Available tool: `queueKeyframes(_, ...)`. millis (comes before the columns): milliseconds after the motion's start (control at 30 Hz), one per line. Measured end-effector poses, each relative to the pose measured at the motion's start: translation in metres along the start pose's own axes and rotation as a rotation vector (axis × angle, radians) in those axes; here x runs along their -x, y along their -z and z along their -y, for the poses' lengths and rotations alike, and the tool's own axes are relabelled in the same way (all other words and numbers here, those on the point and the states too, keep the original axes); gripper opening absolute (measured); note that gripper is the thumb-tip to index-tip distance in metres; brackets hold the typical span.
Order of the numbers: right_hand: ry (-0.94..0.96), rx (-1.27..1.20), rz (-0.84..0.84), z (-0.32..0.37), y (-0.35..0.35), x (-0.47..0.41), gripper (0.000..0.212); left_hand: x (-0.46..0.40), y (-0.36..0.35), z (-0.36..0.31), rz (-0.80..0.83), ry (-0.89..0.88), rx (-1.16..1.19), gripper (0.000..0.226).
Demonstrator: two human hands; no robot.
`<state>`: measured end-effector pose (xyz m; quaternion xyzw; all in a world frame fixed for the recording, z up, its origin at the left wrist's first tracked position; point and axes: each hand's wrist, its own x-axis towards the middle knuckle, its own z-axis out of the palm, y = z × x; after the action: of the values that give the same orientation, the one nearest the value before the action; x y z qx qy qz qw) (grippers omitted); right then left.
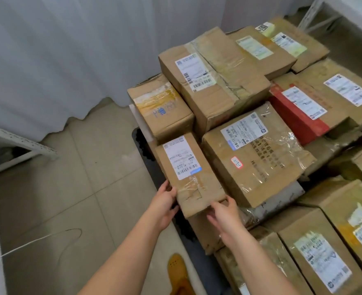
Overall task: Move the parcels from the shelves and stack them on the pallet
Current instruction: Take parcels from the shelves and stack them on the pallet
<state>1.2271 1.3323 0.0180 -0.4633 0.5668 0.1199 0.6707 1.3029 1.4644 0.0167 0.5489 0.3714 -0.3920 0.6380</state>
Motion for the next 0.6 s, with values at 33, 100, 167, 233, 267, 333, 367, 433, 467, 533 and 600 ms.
queueKeyframes(33, -0.007, -0.036, -0.009, 0.000, 0.000, -0.001, 0.065, -0.003, -0.001, -0.002, 0.007, -0.013, -0.014, 0.057)
queueKeyframes(100, -0.033, -0.086, -0.009, 0.000, 0.000, -0.002, 0.070, -0.004, -0.006, -0.006, 0.007, -0.040, -0.020, 0.062)
queueKeyframes(167, -0.048, -0.126, -0.002, -0.001, 0.000, -0.002, 0.070, -0.001, -0.011, -0.010, -0.015, -0.048, -0.009, 0.065)
queueKeyframes(233, -0.039, -0.136, -0.014, 0.000, 0.002, -0.002, 0.067, -0.001, -0.013, -0.012, -0.039, -0.042, 0.028, 0.069)
queueKeyframes(267, -0.028, -0.129, -0.025, 0.001, 0.003, -0.002, 0.065, -0.001, -0.014, -0.012, -0.045, -0.040, 0.044, 0.069)
queueKeyframes(333, -0.006, -0.115, -0.036, 0.005, 0.005, 0.000, 0.060, -0.004, -0.014, -0.012, -0.050, -0.029, 0.054, 0.068)
queueKeyframes(367, 0.004, -0.107, -0.034, 0.007, 0.006, 0.001, 0.058, -0.004, -0.016, -0.012, -0.049, -0.024, 0.043, 0.066)
queueKeyframes(433, 0.015, -0.097, -0.030, 0.010, 0.008, 0.002, 0.056, -0.003, -0.020, -0.011, -0.048, -0.010, 0.007, 0.056)
queueKeyframes(467, 0.018, -0.095, -0.028, 0.011, 0.009, 0.002, 0.056, 0.000, -0.022, -0.011, -0.043, -0.003, -0.006, 0.050)
queueKeyframes(533, 0.027, -0.088, -0.026, 0.012, 0.011, 0.004, 0.056, 0.004, -0.026, -0.012, -0.018, 0.014, -0.007, 0.044)
queueKeyframes(600, 0.026, -0.080, -0.029, 0.011, 0.015, 0.006, 0.055, 0.008, -0.027, -0.012, 0.012, 0.026, -0.017, 0.045)
